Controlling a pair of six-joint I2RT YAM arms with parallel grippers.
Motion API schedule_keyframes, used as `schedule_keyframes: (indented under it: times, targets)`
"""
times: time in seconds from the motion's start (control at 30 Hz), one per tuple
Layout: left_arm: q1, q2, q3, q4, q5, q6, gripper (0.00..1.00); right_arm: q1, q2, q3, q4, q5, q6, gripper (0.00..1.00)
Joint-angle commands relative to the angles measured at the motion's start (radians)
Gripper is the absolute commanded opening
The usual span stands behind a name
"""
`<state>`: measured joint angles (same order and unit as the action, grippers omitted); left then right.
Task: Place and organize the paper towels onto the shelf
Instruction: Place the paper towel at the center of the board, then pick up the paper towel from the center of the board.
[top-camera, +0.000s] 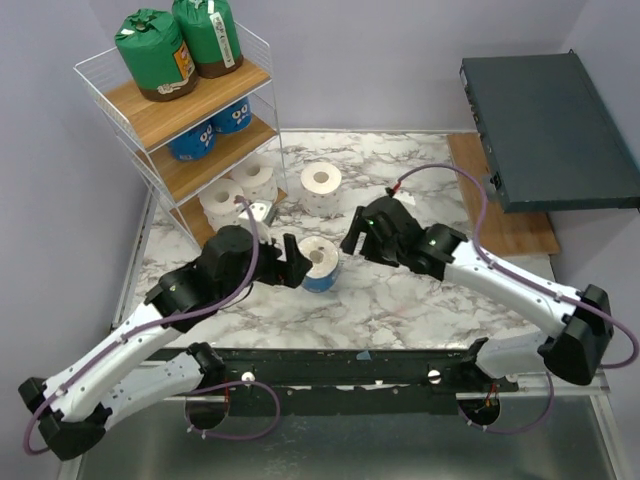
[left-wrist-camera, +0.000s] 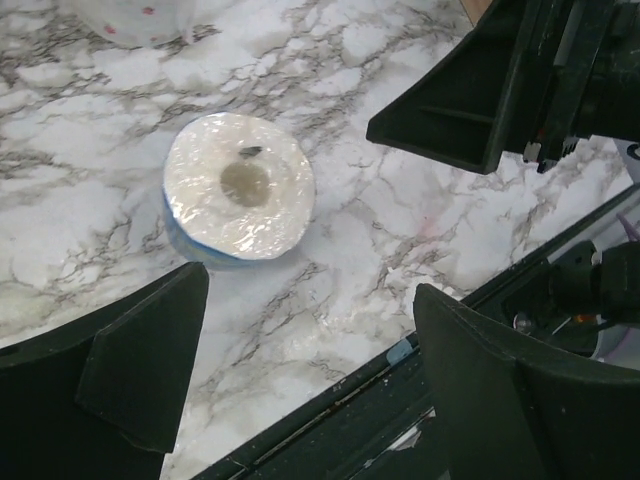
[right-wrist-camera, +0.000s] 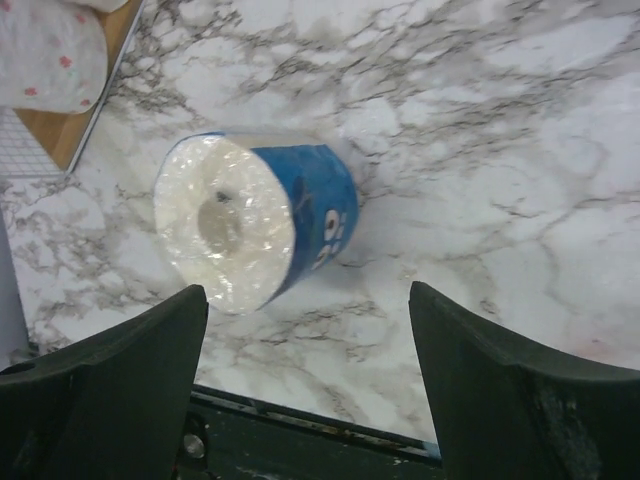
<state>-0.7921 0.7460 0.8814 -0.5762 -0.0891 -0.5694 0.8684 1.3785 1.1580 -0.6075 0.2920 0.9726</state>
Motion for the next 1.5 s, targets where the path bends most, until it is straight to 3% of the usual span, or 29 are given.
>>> schedule_keyframes:
  times: [0.0, 0.27, 0.5, 1.07, 1.47]
  targets:
    - [-0.110, 0.165, 0.094, -0.018, -0.037, 0.106, 0.87, -0.040, -0.118, -0.129, -0.047, 0.110, -0.099, 0.85]
    - [-0.121, 0.443, 0.203, 0.041, 0.047, 0.183, 0.85, -0.045, -0.297, -0.394, 0.052, 0.079, -0.064, 0.84]
    - [-0.122, 0.619, 0.293, 0.009, 0.042, 0.176, 0.79, -0.045, -0.377, -0.481, 0.090, 0.057, -0.067, 0.80]
    - [-0.131, 0.777, 0.369, -0.121, -0.126, 0.166, 0.74, -0.044, -0.422, -0.490, 0.060, 0.065, -0.074, 0.79]
    - [-0.147, 0.824, 0.346, -0.083, -0.128, 0.155, 0.72, -0.044, -0.413, -0.483, 0.061, 0.071, -0.080, 0.79]
